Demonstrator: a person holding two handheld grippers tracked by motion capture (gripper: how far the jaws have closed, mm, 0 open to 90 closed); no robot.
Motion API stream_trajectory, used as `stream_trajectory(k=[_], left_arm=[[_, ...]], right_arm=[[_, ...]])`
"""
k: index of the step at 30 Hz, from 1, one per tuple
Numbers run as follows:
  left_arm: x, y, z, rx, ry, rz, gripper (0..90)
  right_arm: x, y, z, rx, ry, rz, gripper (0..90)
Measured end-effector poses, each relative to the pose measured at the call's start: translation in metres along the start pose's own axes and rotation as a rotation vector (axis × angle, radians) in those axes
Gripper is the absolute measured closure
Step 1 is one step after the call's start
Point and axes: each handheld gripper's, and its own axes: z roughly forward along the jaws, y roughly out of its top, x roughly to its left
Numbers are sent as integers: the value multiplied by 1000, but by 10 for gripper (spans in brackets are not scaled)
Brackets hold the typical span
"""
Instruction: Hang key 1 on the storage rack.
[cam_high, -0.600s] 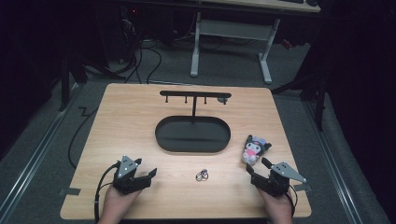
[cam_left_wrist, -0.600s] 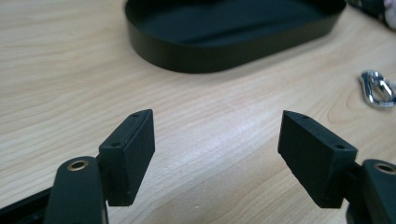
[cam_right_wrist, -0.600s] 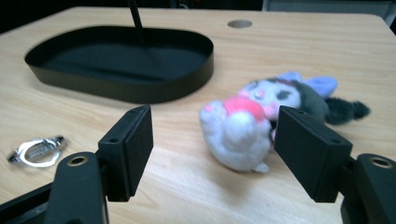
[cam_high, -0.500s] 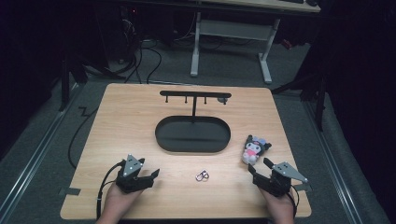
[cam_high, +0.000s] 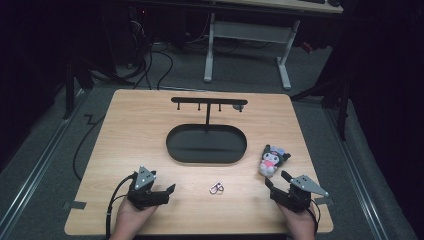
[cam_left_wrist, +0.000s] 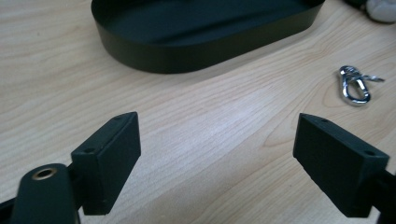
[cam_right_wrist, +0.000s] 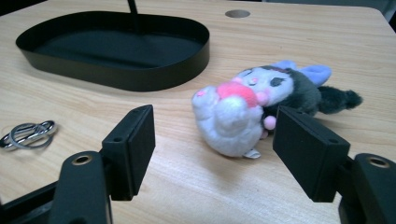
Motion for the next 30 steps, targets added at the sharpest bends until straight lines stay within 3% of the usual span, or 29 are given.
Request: stream_trajectory(k=[2,5,7,9,13,14,15,16,19,26,30], left_arm=[[1,5,-4,-7,-27,21,152],[4,4,-8,1,-19,49,152],[6,2,-9,1,-22,28,150],[15,-2,-11,-18,-59,-56,148],[22,-8,-21,-73,-11,-37,241],[24,-9,-22,-74,-11,-46,250],[24,-9,-22,-74,-11,-46,255],[28,-11,-23,-81,-14,-53,265],[28,-11,-23,-83,-10,-29,284],[22,-11,-20,-84,-15,26,307],[20,-13,-21,-82,-13,39,308]], right_arm=[[2,0,-1,3,3,0,324],[4,0,0,12,16,2,339],[7,1,2,19,22,-3,370],[12,4,5,22,31,-5,411],[23,10,12,31,24,-28,617],[26,10,15,37,20,-37,675],[26,10,15,37,20,-37,675],[33,12,20,50,7,-43,773],[41,21,33,81,-11,-63,867],[35,38,74,170,-92,-44,896],[26,33,78,209,-110,-25,897]])
